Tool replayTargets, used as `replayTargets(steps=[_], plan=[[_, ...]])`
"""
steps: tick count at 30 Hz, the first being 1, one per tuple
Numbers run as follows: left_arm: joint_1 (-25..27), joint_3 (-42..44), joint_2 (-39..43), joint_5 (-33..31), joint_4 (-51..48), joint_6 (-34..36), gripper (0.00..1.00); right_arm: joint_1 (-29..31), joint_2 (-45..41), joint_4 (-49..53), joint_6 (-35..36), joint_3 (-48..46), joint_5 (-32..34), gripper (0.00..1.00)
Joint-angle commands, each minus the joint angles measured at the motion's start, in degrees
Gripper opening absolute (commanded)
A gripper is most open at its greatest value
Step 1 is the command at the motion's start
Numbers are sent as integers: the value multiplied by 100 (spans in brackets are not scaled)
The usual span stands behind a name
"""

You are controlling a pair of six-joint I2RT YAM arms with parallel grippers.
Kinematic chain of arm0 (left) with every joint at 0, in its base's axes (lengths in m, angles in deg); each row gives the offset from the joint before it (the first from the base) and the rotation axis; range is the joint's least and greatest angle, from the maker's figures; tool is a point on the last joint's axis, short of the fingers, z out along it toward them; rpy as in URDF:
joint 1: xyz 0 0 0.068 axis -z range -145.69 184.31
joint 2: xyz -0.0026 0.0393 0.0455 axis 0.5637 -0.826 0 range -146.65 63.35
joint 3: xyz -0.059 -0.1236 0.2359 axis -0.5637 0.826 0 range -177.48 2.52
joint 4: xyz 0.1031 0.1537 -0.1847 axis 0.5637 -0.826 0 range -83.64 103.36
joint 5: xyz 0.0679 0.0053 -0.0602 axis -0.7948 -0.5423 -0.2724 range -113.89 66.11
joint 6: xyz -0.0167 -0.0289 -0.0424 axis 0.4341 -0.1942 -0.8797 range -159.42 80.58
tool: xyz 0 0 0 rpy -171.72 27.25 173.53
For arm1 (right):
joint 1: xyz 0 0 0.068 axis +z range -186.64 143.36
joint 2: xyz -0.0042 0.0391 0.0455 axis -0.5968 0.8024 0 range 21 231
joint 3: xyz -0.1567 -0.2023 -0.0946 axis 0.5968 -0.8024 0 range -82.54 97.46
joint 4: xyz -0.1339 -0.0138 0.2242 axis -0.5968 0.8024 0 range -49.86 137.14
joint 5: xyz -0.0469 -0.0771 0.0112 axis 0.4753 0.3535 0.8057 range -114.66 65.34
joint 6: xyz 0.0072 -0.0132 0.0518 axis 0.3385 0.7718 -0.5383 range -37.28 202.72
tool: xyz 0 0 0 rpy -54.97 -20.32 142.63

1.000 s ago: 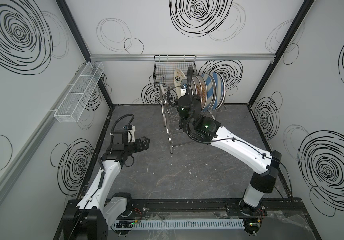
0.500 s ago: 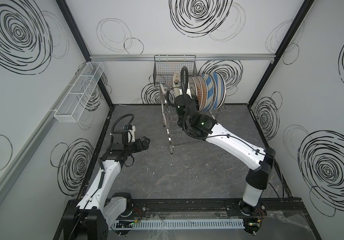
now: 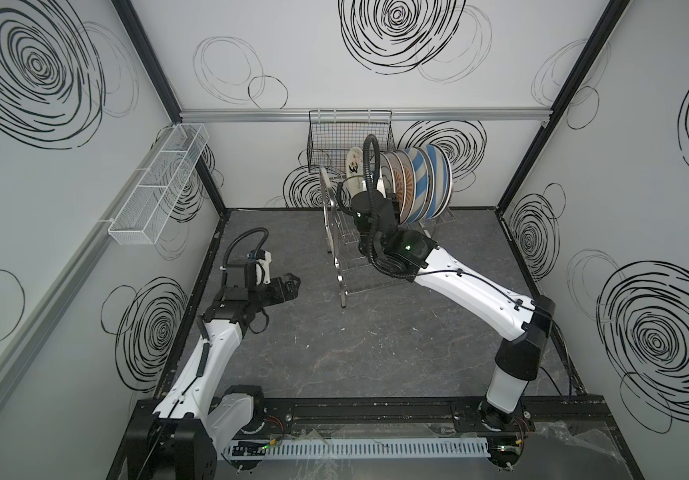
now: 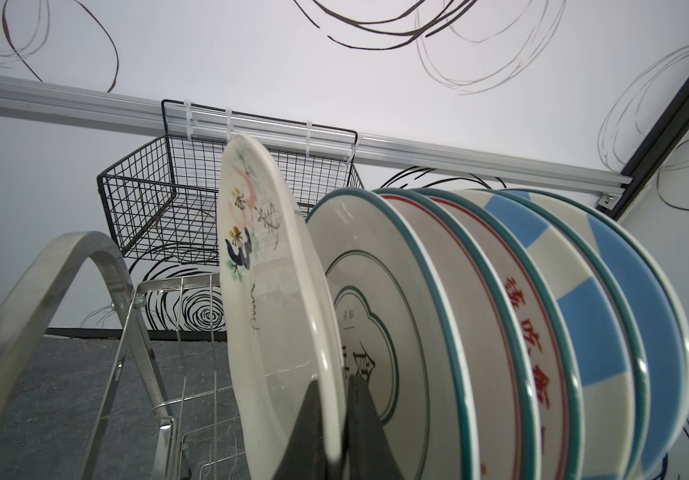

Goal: Load the plates into the dish rack
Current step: 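Lower the painted plate into the front rack slot with the right gripper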

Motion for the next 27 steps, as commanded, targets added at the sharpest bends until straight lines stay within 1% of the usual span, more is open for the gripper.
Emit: replayTargets(steps=[1,6,9,13,27], plan=[[40,15,15,55,160,83,96,-56,-267,-378,54,594,390,0],[40,4,2,53,160,82,96,142,11,-678,814,1445,706,0],[40,4,20,73,173,84,96,231,76,-743,1021,1627,833,0],[40,12,51,85,174,85,96,236,100,-602,857,1563,869,0],[40,21,66,141,184,70,96,-31,330,49,-113,1543,322,0]])
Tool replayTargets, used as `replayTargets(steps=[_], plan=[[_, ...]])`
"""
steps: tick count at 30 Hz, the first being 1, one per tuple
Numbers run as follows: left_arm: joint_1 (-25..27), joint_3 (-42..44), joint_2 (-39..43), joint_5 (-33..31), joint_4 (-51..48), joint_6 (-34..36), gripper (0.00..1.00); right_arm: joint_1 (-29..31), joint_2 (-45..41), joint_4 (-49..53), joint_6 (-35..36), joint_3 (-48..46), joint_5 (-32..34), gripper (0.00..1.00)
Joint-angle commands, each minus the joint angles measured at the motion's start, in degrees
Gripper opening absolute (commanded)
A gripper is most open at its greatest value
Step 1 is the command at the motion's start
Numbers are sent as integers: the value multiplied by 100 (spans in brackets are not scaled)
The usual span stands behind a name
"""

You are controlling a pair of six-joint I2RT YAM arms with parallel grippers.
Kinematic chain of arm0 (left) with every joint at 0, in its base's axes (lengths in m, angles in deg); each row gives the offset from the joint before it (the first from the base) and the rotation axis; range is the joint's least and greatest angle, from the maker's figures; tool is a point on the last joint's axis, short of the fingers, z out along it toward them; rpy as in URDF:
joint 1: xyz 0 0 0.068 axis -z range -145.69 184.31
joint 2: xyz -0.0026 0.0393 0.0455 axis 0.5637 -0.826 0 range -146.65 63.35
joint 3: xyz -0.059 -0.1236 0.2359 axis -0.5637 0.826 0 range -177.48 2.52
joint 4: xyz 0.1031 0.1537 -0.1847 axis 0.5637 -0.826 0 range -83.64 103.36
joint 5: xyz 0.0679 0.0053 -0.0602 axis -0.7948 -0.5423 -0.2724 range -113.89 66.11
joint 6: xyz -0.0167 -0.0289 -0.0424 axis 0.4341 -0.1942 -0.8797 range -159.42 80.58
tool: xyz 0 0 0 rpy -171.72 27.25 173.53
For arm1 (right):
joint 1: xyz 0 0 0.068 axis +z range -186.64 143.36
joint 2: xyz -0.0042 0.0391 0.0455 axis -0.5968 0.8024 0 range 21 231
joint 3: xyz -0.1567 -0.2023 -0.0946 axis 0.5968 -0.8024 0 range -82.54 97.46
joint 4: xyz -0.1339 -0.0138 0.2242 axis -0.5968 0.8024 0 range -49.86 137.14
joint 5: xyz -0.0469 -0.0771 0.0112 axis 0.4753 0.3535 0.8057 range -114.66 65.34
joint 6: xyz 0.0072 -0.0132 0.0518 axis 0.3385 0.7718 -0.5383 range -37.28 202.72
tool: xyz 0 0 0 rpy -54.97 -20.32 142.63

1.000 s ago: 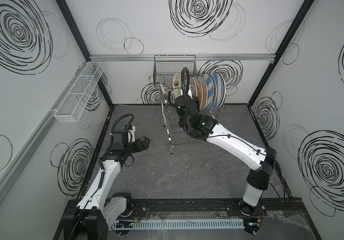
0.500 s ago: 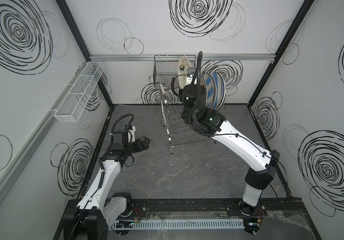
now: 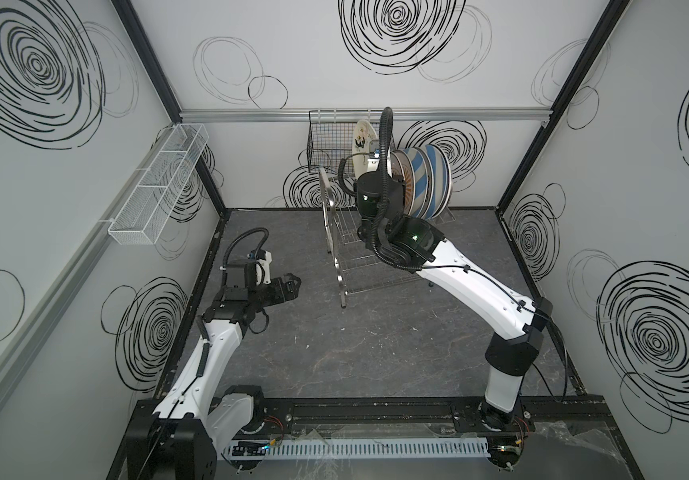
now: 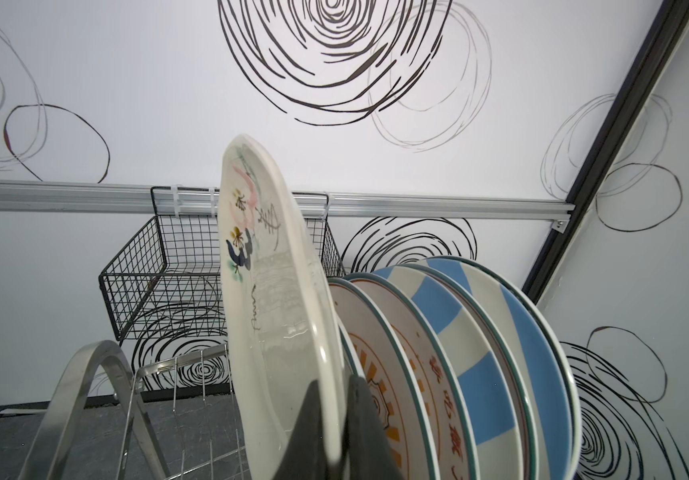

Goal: Load the plates into the dish rack
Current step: 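Lower the painted plate into the front rack slot with the right gripper, then open the right gripper and withdraw it from the rack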

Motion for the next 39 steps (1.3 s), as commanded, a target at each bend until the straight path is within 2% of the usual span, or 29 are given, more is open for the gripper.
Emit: replayTargets(steps=[1,15,30,31,39], plan=[[40,17,69,78,193,69,96,-110,-48,-158,-462,107,-176,0],[40,21,27,95,183,80,96,-347,108,174,-919,24,-403,0],[49,21,14,69,169,77,96,-373,-216,169,-1287,-708,-639,0],[51,21,11,64,174,77,96,-367,-258,149,-1283,-769,-649,4],[40,12,37,-12,149,95,96,-351,-537,180,-1261,-1038,-799,17]])
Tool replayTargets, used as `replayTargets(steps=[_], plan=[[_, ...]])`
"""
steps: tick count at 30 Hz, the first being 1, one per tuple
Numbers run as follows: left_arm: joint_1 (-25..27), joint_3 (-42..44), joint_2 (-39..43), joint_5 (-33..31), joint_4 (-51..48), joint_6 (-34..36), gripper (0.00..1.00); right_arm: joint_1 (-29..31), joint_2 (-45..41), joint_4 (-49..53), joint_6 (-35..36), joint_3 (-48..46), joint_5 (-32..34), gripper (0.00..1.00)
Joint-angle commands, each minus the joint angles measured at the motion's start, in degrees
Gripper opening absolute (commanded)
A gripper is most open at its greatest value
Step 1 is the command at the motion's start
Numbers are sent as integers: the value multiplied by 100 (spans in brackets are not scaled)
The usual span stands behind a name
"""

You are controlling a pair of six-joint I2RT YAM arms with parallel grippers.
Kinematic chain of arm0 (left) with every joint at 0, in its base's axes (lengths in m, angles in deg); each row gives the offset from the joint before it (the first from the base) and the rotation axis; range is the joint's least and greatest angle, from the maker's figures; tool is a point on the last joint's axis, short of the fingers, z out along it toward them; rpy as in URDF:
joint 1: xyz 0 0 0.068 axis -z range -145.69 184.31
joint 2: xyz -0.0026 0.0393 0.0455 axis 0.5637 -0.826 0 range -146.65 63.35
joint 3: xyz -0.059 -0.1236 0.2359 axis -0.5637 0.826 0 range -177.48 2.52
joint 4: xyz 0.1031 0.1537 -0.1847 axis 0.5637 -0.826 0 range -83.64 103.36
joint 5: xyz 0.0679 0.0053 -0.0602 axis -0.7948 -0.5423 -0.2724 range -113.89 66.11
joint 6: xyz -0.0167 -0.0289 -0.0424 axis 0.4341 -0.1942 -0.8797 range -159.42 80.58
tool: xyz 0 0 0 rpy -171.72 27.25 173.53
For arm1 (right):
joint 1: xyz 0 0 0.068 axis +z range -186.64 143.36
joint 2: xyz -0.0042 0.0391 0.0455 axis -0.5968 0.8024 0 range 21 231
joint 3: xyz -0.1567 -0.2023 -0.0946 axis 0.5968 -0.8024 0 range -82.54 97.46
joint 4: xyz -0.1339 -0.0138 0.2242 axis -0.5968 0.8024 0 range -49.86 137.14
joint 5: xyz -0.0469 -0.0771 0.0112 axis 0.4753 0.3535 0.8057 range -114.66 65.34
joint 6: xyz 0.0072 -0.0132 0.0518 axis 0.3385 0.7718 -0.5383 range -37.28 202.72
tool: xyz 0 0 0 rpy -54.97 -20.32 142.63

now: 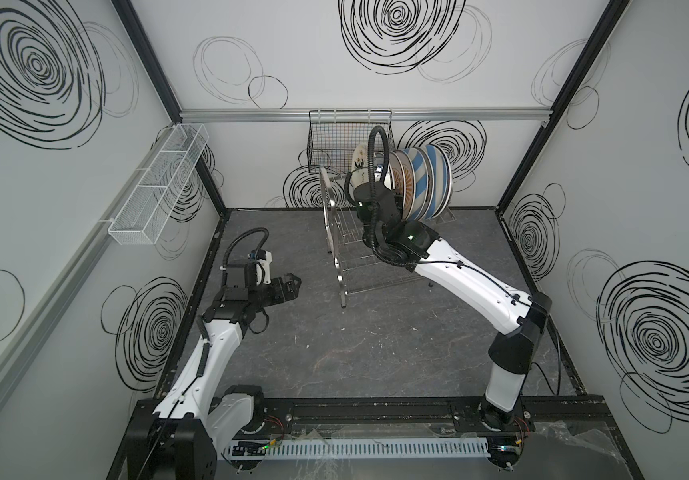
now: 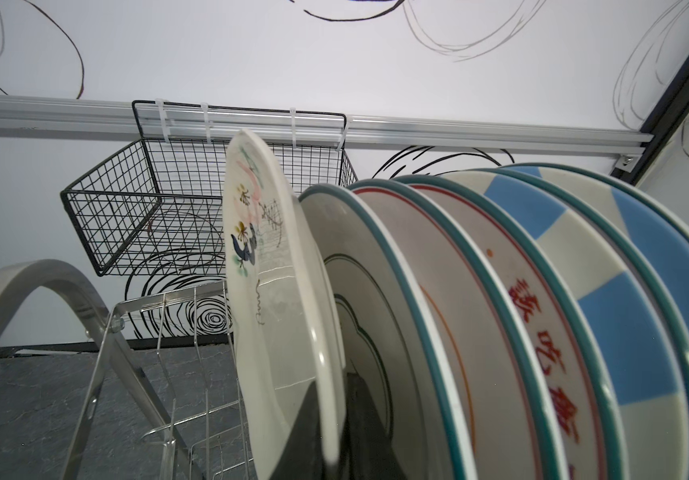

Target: Load the plates into the dish rack

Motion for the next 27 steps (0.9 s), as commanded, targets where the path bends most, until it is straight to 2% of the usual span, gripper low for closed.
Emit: replayTargets(steps=[1,8,12,16,19,21,22,23,24,25,27], plan=[[38,12,35,-17,149,93,96,5,-406,-209,-140,-59,-106,18],[-6,4,56,-52,148,87,96,155,-610,-180,42,-87,-41,29],[-49,-5,92,-132,149,90,96,223,-816,-84,188,-80,-183,46],[-114,-64,175,-368,101,163,96,198,-1305,88,366,-418,-768,60],[-211,-166,326,-662,-21,307,96,-58,-2032,179,381,-1273,-1189,68],[-258,-233,454,-989,-36,357,96,-408,-2721,67,356,-2226,-1407,74],[-261,-206,525,-1133,65,365,96,-629,-3024,-79,360,-2753,-1494,82],[-261,-85,647,-1259,352,343,96,-932,-3419,-414,372,-3416,-1523,92],[-256,59,822,-1293,692,245,96,-1185,-3742,-778,445,-4082,-1563,97],[-256,275,1038,-1449,1122,80,96,-1459,-4115,-1332,641,-4856,-1623,100],[-148,815,1418,-2010,2131,-177,96,-2007,-4661,-2378,992,-6246,-1833,100]])
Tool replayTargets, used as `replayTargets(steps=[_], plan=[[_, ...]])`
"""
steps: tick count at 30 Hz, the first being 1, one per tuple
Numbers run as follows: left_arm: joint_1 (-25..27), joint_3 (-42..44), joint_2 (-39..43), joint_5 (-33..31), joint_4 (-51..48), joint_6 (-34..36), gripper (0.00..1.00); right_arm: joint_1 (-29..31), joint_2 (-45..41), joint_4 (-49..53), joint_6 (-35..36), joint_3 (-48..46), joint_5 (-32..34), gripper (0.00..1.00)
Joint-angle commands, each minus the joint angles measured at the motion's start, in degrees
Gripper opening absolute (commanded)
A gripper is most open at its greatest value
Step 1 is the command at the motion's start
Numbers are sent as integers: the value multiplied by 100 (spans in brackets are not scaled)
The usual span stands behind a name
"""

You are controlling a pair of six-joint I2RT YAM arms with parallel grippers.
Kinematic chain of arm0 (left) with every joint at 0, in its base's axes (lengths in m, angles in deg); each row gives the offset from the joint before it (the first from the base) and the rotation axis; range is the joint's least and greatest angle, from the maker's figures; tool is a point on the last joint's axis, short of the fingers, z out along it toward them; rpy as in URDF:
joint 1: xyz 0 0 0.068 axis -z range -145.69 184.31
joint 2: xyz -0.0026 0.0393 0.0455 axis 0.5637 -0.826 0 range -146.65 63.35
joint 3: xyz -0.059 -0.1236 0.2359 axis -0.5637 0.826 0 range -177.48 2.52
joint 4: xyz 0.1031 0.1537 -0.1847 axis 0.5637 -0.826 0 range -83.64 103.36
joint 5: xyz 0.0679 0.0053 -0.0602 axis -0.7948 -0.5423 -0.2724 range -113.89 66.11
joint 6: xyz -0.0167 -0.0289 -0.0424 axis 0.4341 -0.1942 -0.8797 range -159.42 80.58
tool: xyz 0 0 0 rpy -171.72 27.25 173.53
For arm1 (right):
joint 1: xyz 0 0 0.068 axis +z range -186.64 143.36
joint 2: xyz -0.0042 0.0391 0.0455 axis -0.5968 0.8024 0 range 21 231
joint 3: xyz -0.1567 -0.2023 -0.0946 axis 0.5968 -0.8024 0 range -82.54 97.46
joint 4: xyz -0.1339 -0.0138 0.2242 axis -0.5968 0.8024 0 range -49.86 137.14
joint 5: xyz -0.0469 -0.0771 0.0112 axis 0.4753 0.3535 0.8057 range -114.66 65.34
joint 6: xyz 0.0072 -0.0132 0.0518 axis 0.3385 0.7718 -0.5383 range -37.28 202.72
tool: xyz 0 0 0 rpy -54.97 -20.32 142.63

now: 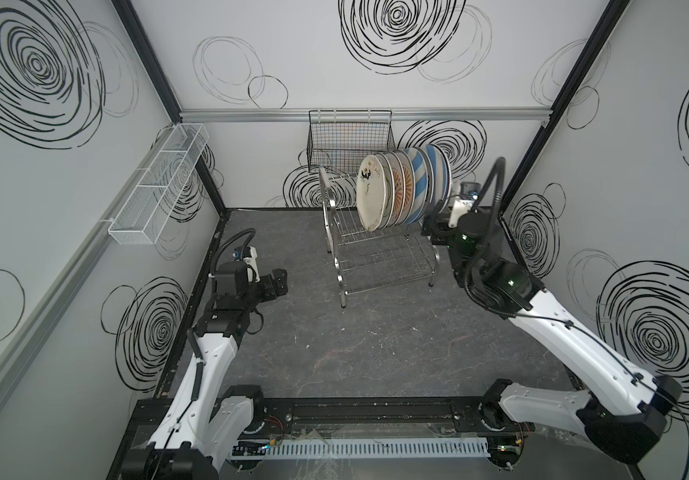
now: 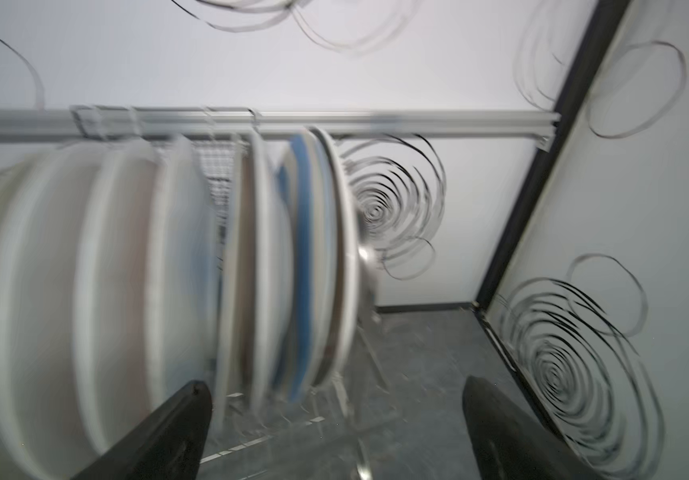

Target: Load the plates into the dish rack

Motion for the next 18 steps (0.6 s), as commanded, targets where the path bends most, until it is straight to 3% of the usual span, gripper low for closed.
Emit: replayTargets(steps=[1,4,5,7,12,14,16,18], plan=[[145,767,535,-1208,1829,-242,96,-826,-542,-1738,395,-1947,-501,100],[221,1199,520,-2221,2479,-360,96,-1880,-711,-2843,-15,-3253,-1134,100],[341,1432,456,-2779,2807,-421,96,-2118,-658,-3245,-117,-3598,-1224,100],[530,2040,248,-3285,3911,-205,96,-2424,-335,-4305,-140,-4264,-1235,100],[483,2660,-969,-2877,5954,1094,96,-2576,936,-4737,-413,-4441,-687,100],[336,3014,-1603,-2552,7204,1125,96,-2714,1287,-6171,-84,-4951,-990,100],[228,3339,-2269,-1889,8866,1157,96,-2882,1676,-6767,53,-5035,-960,100],[155,3262,-2805,-1334,9403,1169,96,-3121,1941,-7052,-26,-5081,-1415,100]])
